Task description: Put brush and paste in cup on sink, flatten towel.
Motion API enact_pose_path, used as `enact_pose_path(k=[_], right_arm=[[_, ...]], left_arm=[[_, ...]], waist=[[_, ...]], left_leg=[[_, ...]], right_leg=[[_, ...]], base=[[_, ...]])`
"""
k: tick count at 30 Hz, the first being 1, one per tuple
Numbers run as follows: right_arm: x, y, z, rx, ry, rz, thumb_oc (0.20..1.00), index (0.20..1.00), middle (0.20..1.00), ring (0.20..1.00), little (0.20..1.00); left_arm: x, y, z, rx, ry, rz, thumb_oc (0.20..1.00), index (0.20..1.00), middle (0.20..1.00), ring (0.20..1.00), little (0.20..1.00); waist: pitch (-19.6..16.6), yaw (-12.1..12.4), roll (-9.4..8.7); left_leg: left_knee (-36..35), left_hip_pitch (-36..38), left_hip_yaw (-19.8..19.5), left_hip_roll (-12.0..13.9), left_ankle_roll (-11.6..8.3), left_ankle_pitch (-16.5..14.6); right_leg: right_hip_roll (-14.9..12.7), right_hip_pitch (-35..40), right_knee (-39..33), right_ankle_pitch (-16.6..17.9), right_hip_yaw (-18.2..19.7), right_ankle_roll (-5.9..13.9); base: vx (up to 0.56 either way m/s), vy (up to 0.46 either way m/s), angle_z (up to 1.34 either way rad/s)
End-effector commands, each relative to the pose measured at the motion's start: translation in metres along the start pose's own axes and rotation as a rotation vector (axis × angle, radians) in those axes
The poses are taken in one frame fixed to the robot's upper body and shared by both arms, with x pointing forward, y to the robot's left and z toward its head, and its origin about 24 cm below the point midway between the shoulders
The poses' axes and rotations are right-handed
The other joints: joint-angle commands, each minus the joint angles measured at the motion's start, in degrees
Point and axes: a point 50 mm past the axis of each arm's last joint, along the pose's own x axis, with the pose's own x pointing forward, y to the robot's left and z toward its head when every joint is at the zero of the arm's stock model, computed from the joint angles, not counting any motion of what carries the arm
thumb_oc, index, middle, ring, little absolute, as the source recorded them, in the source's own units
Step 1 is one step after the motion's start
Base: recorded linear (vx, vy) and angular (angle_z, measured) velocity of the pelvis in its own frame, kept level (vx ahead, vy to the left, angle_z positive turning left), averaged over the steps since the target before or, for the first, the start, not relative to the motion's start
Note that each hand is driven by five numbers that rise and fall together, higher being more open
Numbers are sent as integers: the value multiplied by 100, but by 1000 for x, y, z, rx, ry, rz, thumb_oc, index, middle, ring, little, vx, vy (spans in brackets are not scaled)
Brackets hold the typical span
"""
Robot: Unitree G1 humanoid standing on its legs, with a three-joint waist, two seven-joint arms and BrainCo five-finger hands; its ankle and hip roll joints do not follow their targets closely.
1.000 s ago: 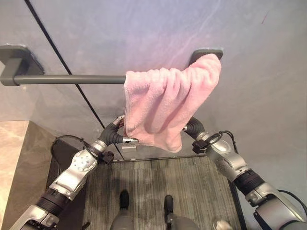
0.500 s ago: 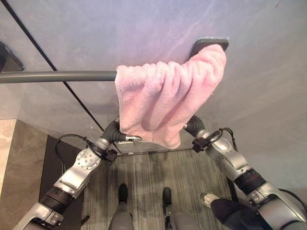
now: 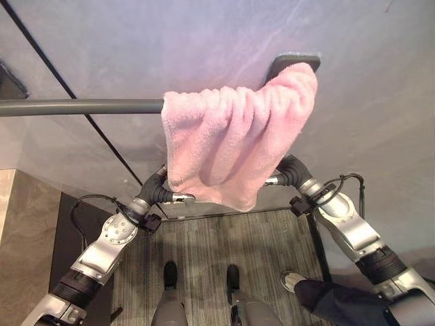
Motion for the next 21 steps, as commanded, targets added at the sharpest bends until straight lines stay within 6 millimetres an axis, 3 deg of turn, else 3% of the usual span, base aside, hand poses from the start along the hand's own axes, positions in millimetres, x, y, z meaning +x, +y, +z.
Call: enact_pose_path(k=[1, 8, 21], right_arm=[[4, -1, 20, -2, -129, 0, 1000, 1000, 1000, 1000, 1000], [-6, 4, 14, 24, -97, 47, 1000, 1000, 1000, 1000, 1000], [8, 12, 23, 26, -146, 67, 1000, 1000, 1000, 1000, 1000]], left_arm=[[4, 11, 12, 61, -77, 33, 1000, 1000, 1000, 1000, 1000], [2, 13, 13, 85, -77, 22, 1000, 1000, 1000, 1000, 1000], [11, 9, 18, 83, -105, 10, 1000, 1000, 1000, 1000, 1000]], waist=[[-384, 74, -158], [-365, 73, -234], [-353, 106, -277]], left_leg=[[23, 197, 105, 168, -34, -260], [23, 189, 134, 154, -30, -266], [23, 106, 138, 125, -31, -246]], right_leg=[[-694, -317, -12, 360, -271, 637], [-733, -341, -12, 393, -278, 667], [-773, -423, -12, 435, -313, 680]], base=[[0, 0, 0], [0, 0, 0], [-4, 2, -1]])
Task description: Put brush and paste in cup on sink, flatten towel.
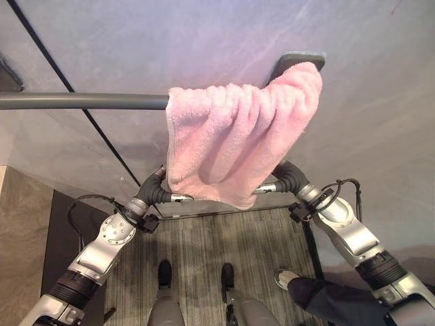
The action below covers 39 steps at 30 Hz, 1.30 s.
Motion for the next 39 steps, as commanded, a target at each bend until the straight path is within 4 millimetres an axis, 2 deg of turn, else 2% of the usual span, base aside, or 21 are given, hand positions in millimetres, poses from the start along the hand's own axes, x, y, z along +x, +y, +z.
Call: enact_pose_path(k=[1, 5, 9, 10, 11, 12, 20, 25, 28, 30, 35, 36, 39], right_arm=[[13, 6, 25, 9, -151, 16, 1000, 1000, 1000, 1000, 1000], [24, 12, 28, 36, -180, -10, 1000, 1000, 1000, 1000, 1000], [24, 12, 23, 71, -170, -54, 1000, 1000, 1000, 1000, 1000], [24, 12, 21, 84, -165, -73, 1000, 1000, 1000, 1000, 1000], [23, 13, 17, 112, -162, -99, 589, 589, 589, 589, 589], [21, 12, 14, 132, -160, -143, 200, 200, 200, 200, 200], [14, 16, 7, 228, -167, -212, 200, 200, 200, 200, 200], [5, 22, 0, 247, -143, -212, 200, 200, 200, 200, 200], [6, 27, 3, 263, -160, -192, 200, 200, 200, 200, 200], [2, 30, 12, 272, -207, -168, 200, 200, 200, 200, 200], [0, 35, 32, 271, -294, -118, 200, 200, 200, 200, 200], [-1, 38, 46, 258, -356, -78, 200, 200, 200, 200, 200], [-4, 44, 63, 269, -433, -23, 200, 200, 200, 200, 200]], left_arm=[[12, 6, 18, 44, -107, 12, 1000, 1000, 1000, 1000, 1000], [18, 2, 20, 21, -119, -4, 1000, 1000, 1000, 1000, 1000], [23, -3, 22, 16, -126, -18, 1000, 1000, 1000, 1000, 1000], [25, -4, 23, 12, -130, -23, 871, 871, 871, 871, 871], [28, -6, 25, 6, -137, -21, 369, 369, 369, 369, 369], [31, -8, 26, -3, -139, -16, 200, 200, 200, 200, 200], [34, -12, 23, -38, -136, 21, 200, 200, 200, 200, 200], [24, -13, 16, -63, -111, 46, 200, 200, 200, 200, 200], [16, -8, 16, -76, -119, 74, 200, 200, 200, 200, 200], [1, -2, 18, -113, -134, 113, 200, 200, 200, 200, 200], [-14, 3, 30, -146, -190, 143, 200, 200, 200, 200, 200], [-23, 6, 34, -152, -213, 161, 200, 200, 200, 200, 200], [-38, 12, 40, -156, -231, 191, 200, 200, 200, 200, 200]], waist=[[-400, 99, -83], [-452, 101, -84], [-495, 78, -76], [-502, 68, -75], [-510, 49, -73], [-519, 26, -73], [-568, -21, -65], [-689, -26, -54], [-750, -3, -38], [-838, 39, -31], [-899, 108, -34], [-904, 158, -46], [-889, 221, -61]], left_leg=[[22, 93, 40, 122, -32, -248], [22, 93, 45, 126, -30, -258], [22, 91, 44, 129, -28, -260], [22, 89, 43, 130, -25, -264], [22, 82, 32, 132, -23, -263], [22, 66, 21, 131, -19, -263], [22, 48, 26, 138, -14, -269], [22, 185, 43, 168, -12, -327], [22, 307, 63, 187, -12, -366], [22, 446, 84, 209, -25, -411], [22, 570, 89, 224, -26, -451], [22, 608, 82, 222, -29, -461], [22, 655, 58, 207, -28, -476]], right_leg=[[-767, -404, -11, 417, -356, 662], [-766, -410, -11, 416, -351, 658], [-760, -409, -11, 404, -364, 653], [-757, -412, -11, 400, -366, 653], [-755, -417, -11, 399, -365, 651], [-756, -436, -11, 406, -362, 656], [-737, -475, -11, 393, -326, 647], [-716, -344, -11, 318, -324, 646], [-706, -266, -11, 290, -325, 655], [-704, -131, -11, 248, -336, 659], [-706, -7, -11, 210, -367, 659], [-712, 47, -11, 193, -388, 661], [-732, 134, -11, 177, -442, 658]], base=[[0, 0, 0], [0, 0, 0], [0, 0, 0], [0, 0, 0], [0, 0, 0], [0, 0, 0], [6, -2, 0], [45, -9, -1], [58, -6, -9], [55, -4, -11], [28, 0, 0], [0, 0, 0], [2, 4, 2]])
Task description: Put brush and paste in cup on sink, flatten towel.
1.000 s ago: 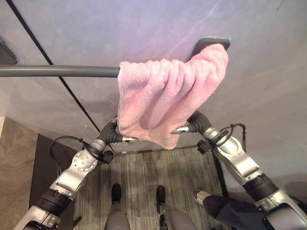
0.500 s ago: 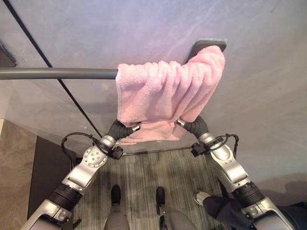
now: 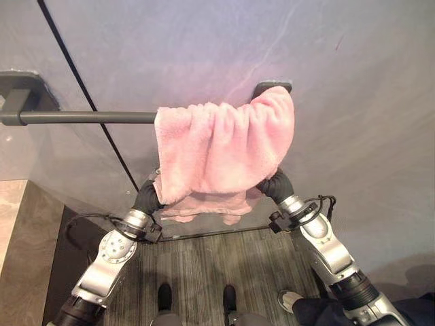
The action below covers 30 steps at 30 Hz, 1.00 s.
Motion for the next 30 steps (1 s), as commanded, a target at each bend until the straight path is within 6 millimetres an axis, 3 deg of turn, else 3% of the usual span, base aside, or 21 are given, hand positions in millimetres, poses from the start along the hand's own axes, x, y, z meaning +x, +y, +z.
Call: enact_pose_path(k=[1, 6, 12, 20, 22, 28, 30], right_arm=[[2, 5, 39, 36, -218, 53, 200, 200, 200, 200, 200], [4, 17, 52, 32, -257, 152, 200, 200, 200, 200, 200], [17, 29, 47, 16, -246, 191, 200, 200, 200, 200, 200], [32, 44, 44, 36, -256, 198, 200, 200, 200, 200, 200], [34, 49, 35, 50, -220, 205, 200, 200, 200, 200, 200], [35, 52, 29, -48, -188, 209, 200, 200, 200, 200, 200], [33, 50, 24, -8, -168, 189, 200, 200, 200, 200, 200]], left_arm=[[-6, 21, 17, 12, -98, 57, 200, 200, 200, 200, 200], [-30, 35, 17, 63, -38, 98, 200, 200, 200, 200, 200], [-49, 49, 2, 66, 62, 195, 200, 200, 200, 200, 200], [-52, 60, -8, 87, 90, 320, 200, 200, 200, 200, 200], [-56, 61, -21, 64, 141, 362, 200, 200, 200, 200, 200], [-54, 56, -30, 95, 180, 331, 200, 200, 200, 200, 200], [-54, 54, -35, 100, 201, 328, 200, 200, 200, 200, 200]], waist=[[-287, 190, -131], [-208, 368, -173], [-80, 625, -203], [-45, 740, -173], [-41, 733, -157], [-79, 698, -91], [-116, 663, -72]], left_leg=[[26, 284, -48, 210, -54, -398], [50, 268, -102, 171, -22, -407], [203, 120, -185, 97, 28, -445], [239, 48, -232, 72, 39, -441], [249, 59, -227, 79, 39, -446], [291, 97, -233, 69, 43, -482], [279, 131, -238, 63, 45, -485]], right_leg=[[-723, -157, -8, 203, -555, 644], [-760, -111, -8, 204, -627, 641], [-837, -101, -8, 243, -706, 629], [-872, -124, -8, 258, -749, 610], [-881, -107, -8, 258, -757, 595], [-888, -51, -8, 226, -752, 593], [-893, -18, -8, 214, -752, 594]], base=[[4, 16, 13], [-1, 7, 7], [-27, 10, 1], [-6, 14, 8], [5, 3, 3], [0, 0, 0], [0, 0, 0]])
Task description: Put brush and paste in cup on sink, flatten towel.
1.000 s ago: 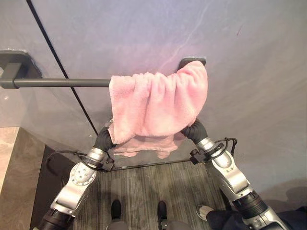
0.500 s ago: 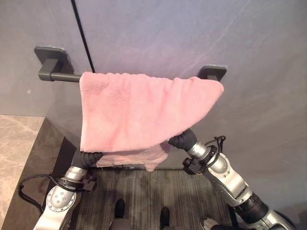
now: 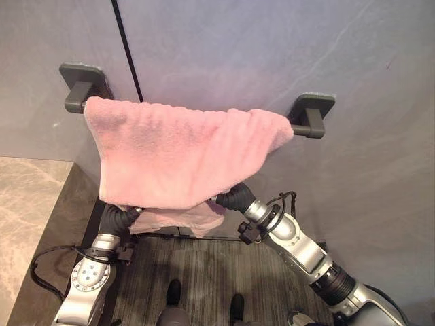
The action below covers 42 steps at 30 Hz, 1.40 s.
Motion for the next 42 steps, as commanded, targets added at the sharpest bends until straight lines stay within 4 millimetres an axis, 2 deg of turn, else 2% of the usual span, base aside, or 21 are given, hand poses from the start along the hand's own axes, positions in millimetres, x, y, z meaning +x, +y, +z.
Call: enact_pose_path(k=[1, 3, 4, 5, 6, 7, 10, 12, 13, 15, 18, 20, 21, 24, 27, 28, 30, 34, 36, 39, 42], right_arm=[[1, -7, 32, -3, -191, -51, 200, 200, 200, 200, 200], [-4, -9, 21, -3, -134, -73, 200, 200, 200, 200, 200], [-4, -9, 21, -3, -134, -74, 250, 250, 250, 250, 250], [-7, -9, 15, -7, -107, -78, 476, 476, 476, 476, 476], [-9, -9, 10, -13, -85, -85, 1000, 1000, 1000, 1000, 1000], [-14, -11, 0, -5, -38, -114, 1000, 1000, 1000, 1000, 1000], [-40, -15, -37, 31, 134, -201, 1000, 1000, 1000, 1000, 1000], [-49, -18, -46, 24, 181, -237, 1000, 1000, 1000, 1000, 1000], [-64, -20, -62, 49, 256, -299, 1000, 1000, 1000, 1000, 1000], [-82, -25, -75, 79, 325, -379, 1000, 1000, 1000, 1000, 1000], [-104, -34, -81, 80, 375, -484, 1000, 1000, 1000, 1000, 1000], [-108, -35, -81, 86, 377, -500, 1000, 1000, 1000, 1000, 1000], [-115, -42, -75, 54, 366, -543, 1000, 1000, 1000, 1000, 1000], [-120, -45, -71, 62, 354, -564, 1000, 1000, 1000, 1000, 1000], [-123, -56, -49, -44, 287, -575, 1000, 1000, 1000, 1000, 1000], [-124, -56, -49, -44, 288, -575, 1000, 1000, 1000, 1000, 1000], [-128, -72, -6, -256, 153, -600, 1000, 1000, 1000, 1000, 1000], [-133, -86, 42, -501, 10, -654, 1000, 1000, 1000, 1000, 1000], [-134, -87, 57, -545, -47, -673, 1000, 1000, 1000, 1000, 1000], [-132, -86, 63, -538, -78, -656, 1000, 1000, 1000, 1000, 1000], [-132, -85, 58, -523, -46, -639, 1000, 1000, 1000, 1000, 1000]], left_arm=[[1, 23, -6, 93, 29, 98, 200, 200, 200, 200, 200], [0, 20, -18, 103, 81, 82, 200, 200, 200, 200, 200], [0, 20, -18, 103, 82, 81, 200, 200, 200, 200, 200], [-1, 18, -21, 112, 99, 73, 200, 200, 200, 200, 200], [-2, 17, -25, 127, 114, 63, 796, 796, 796, 796, 796], [-3, 15, -30, 122, 139, 56, 1000, 1000, 1000, 1000, 1000], [-11, 10, -52, 170, 235, 35, 1000, 1000, 1000, 1000, 1000], [-15, 10, -58, 174, 266, 41, 1000, 1000, 1000, 1000, 1000], [-17, 11, -65, 205, 292, 56, 1000, 1000, 1000, 1000, 1000], [-21, 17, -70, 219, 314, 99, 1000, 1000, 1000, 1000, 1000], [-26, 27, -70, 252, 325, 160, 1000, 1000, 1000, 1000, 1000], [-28, 30, -69, 254, 321, 177, 1000, 1000, 1000, 1000, 1000], [-31, 37, -68, 246, 321, 221, 1000, 1000, 1000, 1000, 1000], [-33, 40, -67, 231, 319, 249, 1000, 1000, 1000, 1000, 1000], [-35, 48, -56, 291, 271, 276, 1000, 1000, 1000, 1000, 1000], [-36, 48, -56, 292, 272, 275, 1000, 1000, 1000, 1000, 1000], [-40, 67, -31, 444, 172, 348, 1000, 1000, 1000, 1000, 1000], [-47, 91, 5, 602, 41, 450, 1000, 1000, 1000, 1000, 1000], [-50, 101, 24, 645, -32, 505, 1000, 1000, 1000, 1000, 1000], [-50, 103, 39, 619, -96, 532, 1000, 1000, 1000, 1000, 1000], [-51, 101, 41, 600, -100, 515, 1000, 1000, 1000, 1000, 1000]], waist=[[-139, -84, -203], [-174, -132, -174], [-174, -129, -173], [-188, -142, -164], [-204, -152, -148], [-218, -176, -136], [-328, -273, -75], [-352, -294, -59], [-389, -330, -32], [-419, -363, -2], [-457, -406, 29], [-465, -420, 32], [-482, -443, 48], [-502, -469, 54], [-538, -492, 62], [-539, -491, 63], [-555, -496, 79], [-594, -487, 76], [-606, -473, 77], [-613, -476, 71], [-613, -478, 77]], left_leg=[[264, 170, 20, 96, 48, -469], [244, 225, 34, 94, 51, -473], [242, 228, 35, 94, 51, -473], [227, 252, 47, 95, 49, -470], [193, 278, 51, 99, 47, -462], [174, 297, 60, 101, 50, -452], [65, 401, 78, 130, 34, -403], [51, 414, 67, 130, 28, -392], [25, 432, 41, 143, 13, -384], [22, 453, 28, 144, 5, -382], [22, 503, 32, 136, 1, -396], [22, 517, 29, 136, -2, -399], [22, 535, 43, 141, -4, -402], [22, 547, 46, 147, -9, -397], [22, 576, 64, 149, -12, -412], [22, 577, 64, 149, -12, -413], [22, 616, 84, 160, -22, -463], [22, 570, 95, 156, -32, -447], [22, 565, 96, 162, -39, -452], [22, 552, 101, 160, -50, -446], [22, 540, 113, 158, -61, -432]], right_leg=[[-865, -135, -8, 320, -464, 593], [-871, -109, -8, 308, -464, 588], [-870, -108, -8, 308, -464, 588], [-870, -101, -8, 306, -464, 591], [-868, -93, -8, 298, -466, 593], [-866, -90, -8, 300, -454, 597], [-863, -41, -8, 290, -457, 610], [-868, -26, -8, 286, -465, 610], [-871, 24, -8, 267, -503, 608], [-879, 63, -8, 262, -528, 610], [-886, 116, -8, 252, -553, 613], [-887, 129, -8, 252, -558, 612], [-889, 145, -8, 253, -561, 611], [-897, 158, -8, 252, -568, 609], [-906, 179, -8, 238, -555, 618], [-906, 180, -8, 238, -554, 618], [-908, 203, -8, 213, -563, 639], [-924, 153, -8, 239, -542, 657], [-925, 133, -8, 244, -531, 662], [-922, 112, -8, 255, -514, 651], [-914, 100, -8, 251, -512, 643]], base=[[31, 27, 2], [26, 21, 4], [0, 0, 0], [0, 0, 0], [0, 0, 0], [0, 0, 0], [0, 0, 0], [0, 0, 0], [0, 0, 0], [0, 8, 2], [9, 20, 7], [0, 0, 0], [0, 0, 0], [0, 0, 0], [0, 0, 0], [0, 0, 0], [0, 0, 0], [0, 0, 0], [0, 0, 0], [0, 0, 0], [0, 0, 0]])
